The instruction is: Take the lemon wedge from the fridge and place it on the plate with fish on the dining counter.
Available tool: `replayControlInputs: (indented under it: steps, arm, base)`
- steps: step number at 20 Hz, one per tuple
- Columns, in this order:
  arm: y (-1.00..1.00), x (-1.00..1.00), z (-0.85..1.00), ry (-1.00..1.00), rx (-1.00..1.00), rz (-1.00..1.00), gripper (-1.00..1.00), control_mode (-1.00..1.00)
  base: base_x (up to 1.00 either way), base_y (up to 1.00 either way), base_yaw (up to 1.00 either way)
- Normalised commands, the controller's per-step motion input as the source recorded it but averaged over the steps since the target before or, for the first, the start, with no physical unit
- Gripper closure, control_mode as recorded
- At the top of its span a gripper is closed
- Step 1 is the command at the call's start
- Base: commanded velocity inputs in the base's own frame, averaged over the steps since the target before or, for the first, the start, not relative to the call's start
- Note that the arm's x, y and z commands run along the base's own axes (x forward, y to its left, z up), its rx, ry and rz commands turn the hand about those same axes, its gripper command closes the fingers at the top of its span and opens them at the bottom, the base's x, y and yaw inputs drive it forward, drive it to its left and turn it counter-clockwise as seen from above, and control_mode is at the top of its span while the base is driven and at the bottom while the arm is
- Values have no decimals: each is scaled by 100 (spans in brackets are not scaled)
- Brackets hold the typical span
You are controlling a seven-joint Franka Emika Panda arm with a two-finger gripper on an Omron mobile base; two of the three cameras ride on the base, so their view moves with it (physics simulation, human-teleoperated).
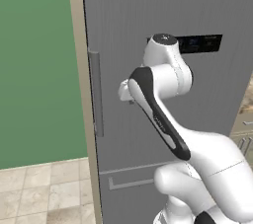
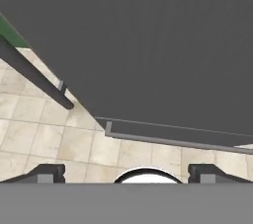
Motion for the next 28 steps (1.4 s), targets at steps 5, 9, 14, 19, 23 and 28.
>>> replayControlInputs:
  steps: [5, 9, 14, 19, 23, 28]
  arm:
    - [-97, -11, 0, -10, 11, 0, -100, -100]
    - [-92, -11, 1, -2, 17, 0, -100, -100]
    - [-19, -2, 0, 0, 3, 0, -100, -100]
    - [0, 0, 0, 0, 0, 0, -100, -100]
    - [4, -5, 0, 0, 0, 0, -100, -100]
    - [15, -14, -5, 0, 0, 0, -100, 100]
  base:
    - [0, 0, 0]
    - [0, 0, 0]
    - [0, 0, 0]
    - [0, 0, 0]
    - [0, 0, 0]
    - [-19, 46, 0]
